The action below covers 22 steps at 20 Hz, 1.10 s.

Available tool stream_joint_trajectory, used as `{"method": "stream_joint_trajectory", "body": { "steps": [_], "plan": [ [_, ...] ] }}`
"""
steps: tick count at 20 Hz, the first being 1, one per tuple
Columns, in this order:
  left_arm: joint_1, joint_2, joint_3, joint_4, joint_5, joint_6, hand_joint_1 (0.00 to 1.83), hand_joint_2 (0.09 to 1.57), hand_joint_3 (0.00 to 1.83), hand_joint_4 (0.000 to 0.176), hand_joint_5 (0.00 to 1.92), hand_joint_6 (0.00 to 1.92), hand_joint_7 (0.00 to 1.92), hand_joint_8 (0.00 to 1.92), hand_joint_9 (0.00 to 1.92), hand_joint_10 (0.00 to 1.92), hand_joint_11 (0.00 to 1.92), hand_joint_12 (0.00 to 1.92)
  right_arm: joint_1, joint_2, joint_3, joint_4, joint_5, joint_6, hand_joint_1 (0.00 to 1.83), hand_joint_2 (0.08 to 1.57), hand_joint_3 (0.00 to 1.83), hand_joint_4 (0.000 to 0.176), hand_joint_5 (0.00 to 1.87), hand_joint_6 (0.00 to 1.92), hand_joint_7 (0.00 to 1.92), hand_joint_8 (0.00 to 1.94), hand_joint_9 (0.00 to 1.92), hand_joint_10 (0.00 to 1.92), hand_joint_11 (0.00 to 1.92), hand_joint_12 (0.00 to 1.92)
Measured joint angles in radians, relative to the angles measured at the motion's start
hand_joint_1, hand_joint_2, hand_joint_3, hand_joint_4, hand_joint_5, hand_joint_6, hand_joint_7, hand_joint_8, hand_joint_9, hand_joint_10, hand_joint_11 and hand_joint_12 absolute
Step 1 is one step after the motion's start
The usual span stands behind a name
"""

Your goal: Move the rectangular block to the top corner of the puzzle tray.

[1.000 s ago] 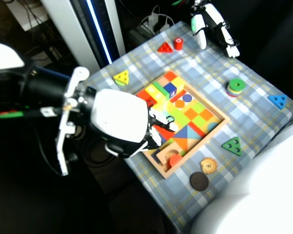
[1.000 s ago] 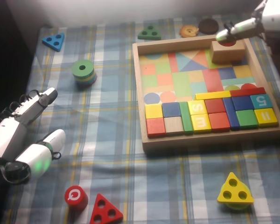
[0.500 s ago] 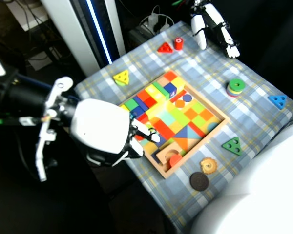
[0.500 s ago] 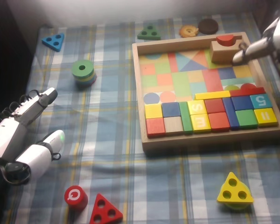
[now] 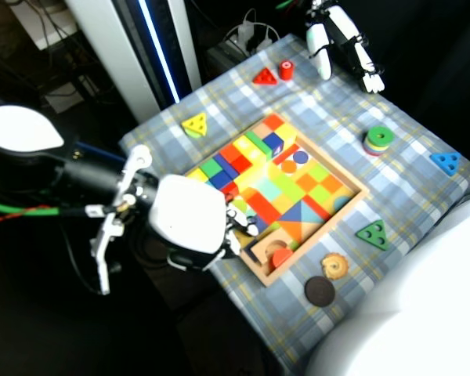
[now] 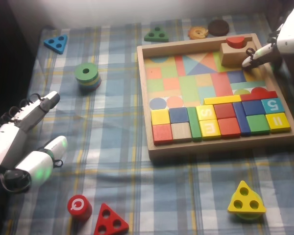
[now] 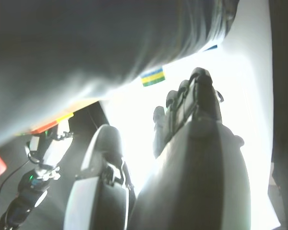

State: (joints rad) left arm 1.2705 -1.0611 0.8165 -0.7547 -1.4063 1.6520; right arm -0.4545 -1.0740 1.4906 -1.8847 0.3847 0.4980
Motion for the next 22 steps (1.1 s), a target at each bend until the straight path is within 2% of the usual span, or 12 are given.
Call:
{"method": "stream_joint_trajectory", "body": {
  "steps": [1, 2, 3, 4, 6, 7, 13, 14, 15, 16, 18, 22],
  "plan": [
    [0.0, 0.0, 0.0, 0.0, 0.0, 0.0, 0.68, 1.4, 0.0, 0.057, 0.25, 0.0, 0.17, 0.0, 0.05, 0.01, 0.0, 0.0, 0.0, -0.01, 0.011, 0.001, 0.001, 0.0, 1.61, 0.98, 0.44, 0.0, 0.34, 0.01, 1.06, 1.9, 1.58, 1.92, 1.63, 1.92],
    [0.0, 0.0, 0.0, 0.004, 0.001, 0.0, 0.68, 1.41, 0.0, 0.054, 0.25, 0.0, 0.16, 0.0, 0.05, 0.0, 0.0, 0.0, 0.0, -0.02, 0.02, 0.0, -0.003, 0.001, 1.67, 1.06, 0.23, 0.0, 0.35, 0.0, 1.09, 1.89, 1.57, 1.92, 1.62, 1.92],
    [0.0, 0.0, 0.0, 0.005, 0.001, 0.0, 0.68, 1.41, 0.0, 0.054, 0.25, 0.0, 0.16, 0.0, 0.05, 0.0, 0.0, 0.0, 0.0, -0.026, 0.024, 0.003, -0.001, 0.0, 1.67, 1.06, 0.23, 0.0, 0.35, 0.0, 1.09, 1.89, 1.57, 1.92, 1.62, 1.92],
    [0.0, 0.0, 0.0, 0.003, 0.0, 0.0, 0.68, 1.41, 0.0, 0.051, 0.25, 0.0, 0.16, 0.0, 0.05, 0.0, 0.0, 0.0, 0.0, -0.031, 0.029, 0.004, 0.0, 0.0, 1.42, 0.95, 0.61, 0.0, 0.34, 0.0, 0.81, 1.7, 1.55, 1.92, 1.59, 1.92],
    [0.0, 0.0, 0.0, 0.003, 0.001, 0.0, 0.69, 1.41, 0.0, 0.064, 0.25, 0.0, 0.16, 0.0, 0.04, 0.0, 0.0, 0.0, 0.0, -0.04, 0.043, 0.004, 0.0, 0.0, 1.58, 0.99, 0.4, 0.0, 0.34, 0.0, 1.01, 1.7, 1.54, 1.92, 1.6, 1.92],
    [0.0, 0.0, 0.0, 0.003, 0.001, 0.0, 0.69, 1.41, 0.0, 0.067, 0.25, 0.0, 0.16, 0.0, 0.04, 0.0, 0.0, 0.0, 0.0, -0.046, 0.048, 0.008, 0.0, 0.001, 1.61, 1.14, 0.09, 0.008, 0.29, 0.0, 1.31, 1.93, 1.54, 1.92, 1.6, 1.92],
    [0.0, 0.0, 0.0, 0.004, 0.001, 0.0, 0.69, 1.4, 0.0, 0.06, 0.25, 0.0, 0.16, 0.0, 0.05, 0.0, 0.0, 0.0, 0.001, -0.056, 0.06, 0.0, 0.001, 0.001, 1.59, 1.16, 0.04, 0.014, 0.19, 0.0, 1.28, 1.94, 1.51, 1.92, 1.56, 1.92],
    [0.0, 0.0, 0.0, 0.003, 0.0, 0.0, 0.71, 1.4, 0.0, 0.052, 0.26, 0.0, 0.16, 0.0, 0.05, 0.0, 0.0, 0.0, 0.002, -0.059, 0.06, 0.002, 0.0, 0.001, 1.55, 1.17, 0.04, 0.037, 0.11, 0.0, 1.28, 1.94, 1.5, 1.92, 1.55, 1.92],
    [0.0, 0.0, 0.0, 0.003, 0.0, 0.0, 0.71, 1.4, 0.0, 0.052, 0.26, 0.0, 0.16, 0.0, 0.05, 0.0, 0.0, 0.0, 0.002, -0.062, 0.06, 0.004, 0.001, 0.001, 1.55, 1.17, 0.04, 0.037, 0.11, 0.0, 1.28, 1.94, 1.5, 1.92, 1.55, 1.92],
    [0.0, 0.0, 0.0, 0.003, 0.0, 0.0, 0.72, 1.4, 0.0, 0.061, 0.26, 0.0, 0.16, 0.0, 0.05, 0.0, 0.0, 0.0, 0.003, -0.064, 0.06, 0.004, 0.003, 0.001, 1.57, 1.16, 0.03, 0.0, 0.08, 0.0, 1.29, 1.94, 1.51, 1.92, 1.57, 1.92],
    [0.0, 0.0, 0.0, 0.003, 0.0, 0.0, 0.68, 1.4, 0.0, 0.048, 0.27, 0.0, 0.17, 0.0, 0.06, 0.0, 0.0, 0.0, 0.003, -0.065, 0.06, 0.014, 0.003, 0.001, 1.67, 1.15, 0.02, 0.0, 0.0, 0.0, 1.26, 1.94, 1.52, 1.92, 1.59, 1.92],
    [0.0, 0.0, 0.0, 0.004, 0.0, 0.0, 0.7, 1.4, 0.0, 0.055, 0.26, 0.0, 0.16, 0.0, 0.05, 0.0, 0.0, 0.0, 0.003, -0.064, 0.06, 0.016, 0.003, 0.001, 1.71, 1.16, 0.01, 0.0, 0.0, 0.0, 1.22, 1.94, 1.5, 1.92, 1.57, 1.92]
  ]
}}
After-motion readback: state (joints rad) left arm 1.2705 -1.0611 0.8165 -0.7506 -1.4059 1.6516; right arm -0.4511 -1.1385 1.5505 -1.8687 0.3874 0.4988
